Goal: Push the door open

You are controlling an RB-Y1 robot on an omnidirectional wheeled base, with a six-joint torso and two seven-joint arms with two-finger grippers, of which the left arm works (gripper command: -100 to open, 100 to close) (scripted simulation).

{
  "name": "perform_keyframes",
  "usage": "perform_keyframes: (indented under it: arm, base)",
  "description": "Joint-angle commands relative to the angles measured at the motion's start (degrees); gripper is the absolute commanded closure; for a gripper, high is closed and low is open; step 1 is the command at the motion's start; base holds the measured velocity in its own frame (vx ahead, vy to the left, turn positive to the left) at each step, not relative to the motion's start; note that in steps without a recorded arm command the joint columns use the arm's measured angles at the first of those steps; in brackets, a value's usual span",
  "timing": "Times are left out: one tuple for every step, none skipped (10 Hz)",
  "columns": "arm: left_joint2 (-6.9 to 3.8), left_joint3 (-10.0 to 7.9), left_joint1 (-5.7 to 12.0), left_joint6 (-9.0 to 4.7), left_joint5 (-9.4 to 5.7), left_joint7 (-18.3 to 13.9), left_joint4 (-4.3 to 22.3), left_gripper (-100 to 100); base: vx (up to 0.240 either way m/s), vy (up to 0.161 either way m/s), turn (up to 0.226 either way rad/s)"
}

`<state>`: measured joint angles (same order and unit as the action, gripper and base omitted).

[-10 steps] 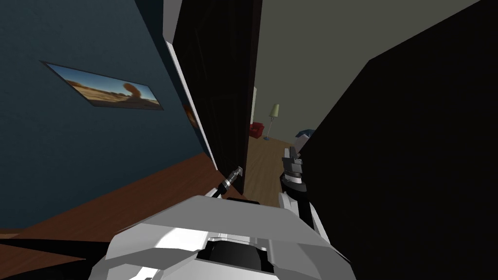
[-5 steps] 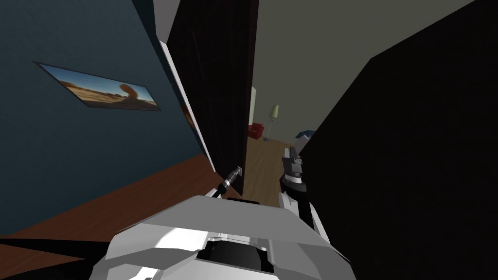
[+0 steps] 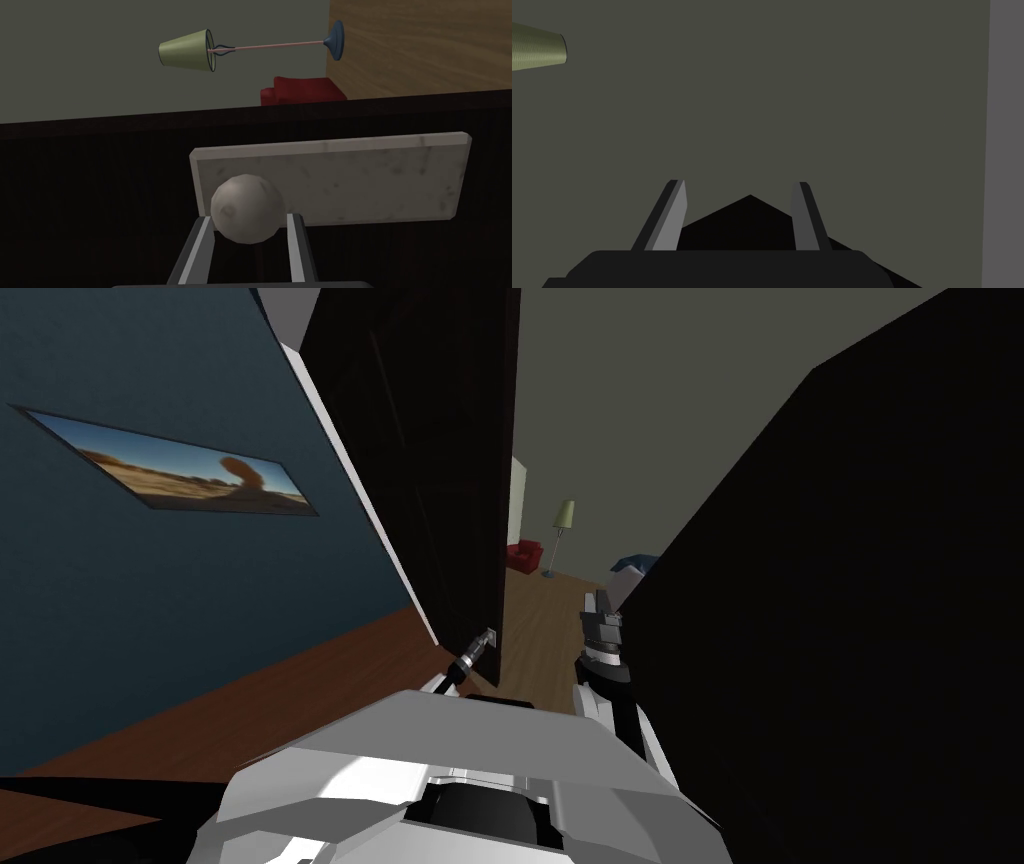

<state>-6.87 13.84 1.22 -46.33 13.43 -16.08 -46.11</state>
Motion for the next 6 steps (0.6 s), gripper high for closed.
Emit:
perform_keyframes:
  arm:
    - [-0.06,-1.89,0.36,0.32,-0.95,1.0,0.0,100]
    - [0.05,-2.36,0.49,0.39,-1.22,1.3,0.2,100]
    - [-0.06,-1.69,0.22,0.56,-0.87,0.7,0.1,-100]
    - [-0.08,-1.64,0.17,0.58,-0.85,0.6,0.0,-100]
    - [-0.10,-1.59,0.12,0.61,-0.83,0.5,-0.1,-100]
    - [-0.15,-1.49,0.01,0.66,-0.78,0.4,-0.3,-100]
  base:
    - [0.149,-0.109,0.075]
    - [0.169,-0.082,0.079]
    - [-0.052,-0.020,0.060]
    - [-0.184,0.002,0.014]
    - [-0.185,0.030,0.009]
    - [-0.182,0.019,0.025]
